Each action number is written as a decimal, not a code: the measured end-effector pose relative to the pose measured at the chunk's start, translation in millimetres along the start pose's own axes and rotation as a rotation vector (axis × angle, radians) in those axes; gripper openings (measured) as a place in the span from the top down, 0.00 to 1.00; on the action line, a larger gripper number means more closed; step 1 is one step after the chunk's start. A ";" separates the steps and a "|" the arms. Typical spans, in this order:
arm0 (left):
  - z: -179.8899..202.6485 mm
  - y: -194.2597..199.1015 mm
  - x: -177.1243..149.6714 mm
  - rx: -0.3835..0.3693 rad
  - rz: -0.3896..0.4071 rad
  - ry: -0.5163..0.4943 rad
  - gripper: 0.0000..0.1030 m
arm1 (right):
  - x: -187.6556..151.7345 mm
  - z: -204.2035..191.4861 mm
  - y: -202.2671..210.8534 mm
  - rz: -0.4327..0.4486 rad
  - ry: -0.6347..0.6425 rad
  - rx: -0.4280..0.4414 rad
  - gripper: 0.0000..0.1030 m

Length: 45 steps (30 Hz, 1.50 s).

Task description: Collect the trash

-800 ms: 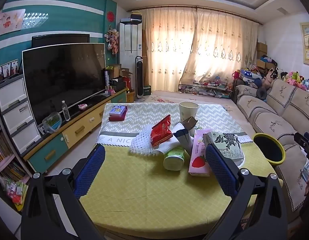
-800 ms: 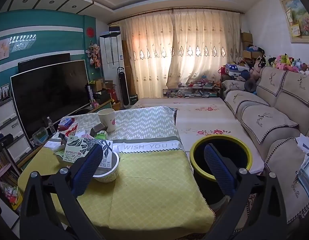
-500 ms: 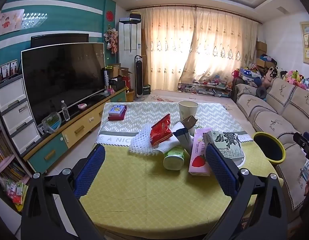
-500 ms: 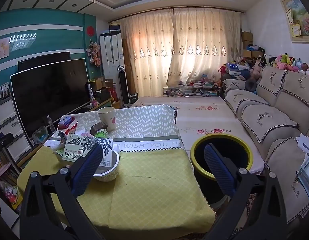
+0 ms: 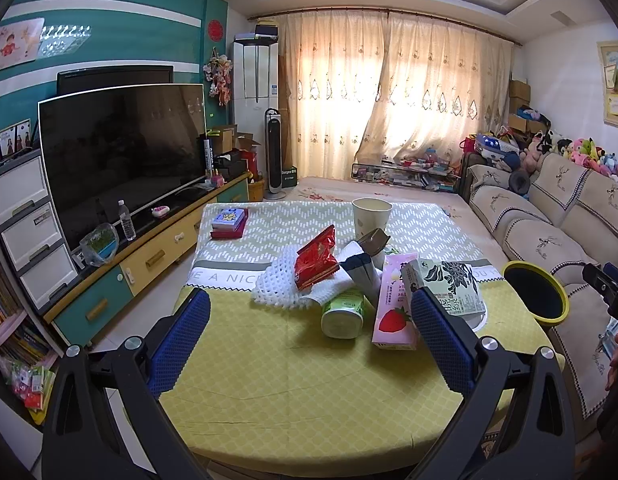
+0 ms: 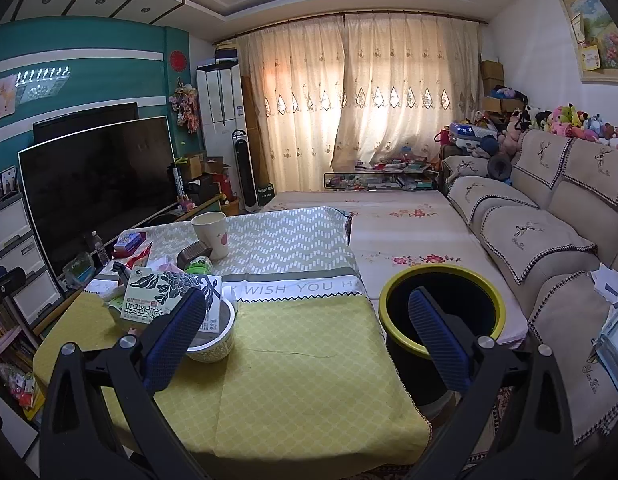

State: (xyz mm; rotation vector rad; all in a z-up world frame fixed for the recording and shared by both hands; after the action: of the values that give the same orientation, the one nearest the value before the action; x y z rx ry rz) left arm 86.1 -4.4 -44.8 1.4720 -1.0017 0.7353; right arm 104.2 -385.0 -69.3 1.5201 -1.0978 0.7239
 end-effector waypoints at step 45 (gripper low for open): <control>8.1 -6.7 -5.2 -0.016 -0.020 -0.004 0.04 | -0.3 5.2 -1.4 -0.016 -0.010 -0.003 0.06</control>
State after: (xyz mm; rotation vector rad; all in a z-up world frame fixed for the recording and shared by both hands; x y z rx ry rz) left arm 89.0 -11.6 -53.6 1.4683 -0.9922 0.7083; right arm 104.8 -390.0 -71.4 1.5304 -1.0926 0.7040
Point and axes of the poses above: each gripper's, at about its wrist camera, not at the fingertips, and y roughly against the way its jaws point, z to its right, x to its top, the point moved 9 cm from there along -y, roughly the way its jaws point, and after that the axes turned 10 degrees about -y, right-handed, at the moved point
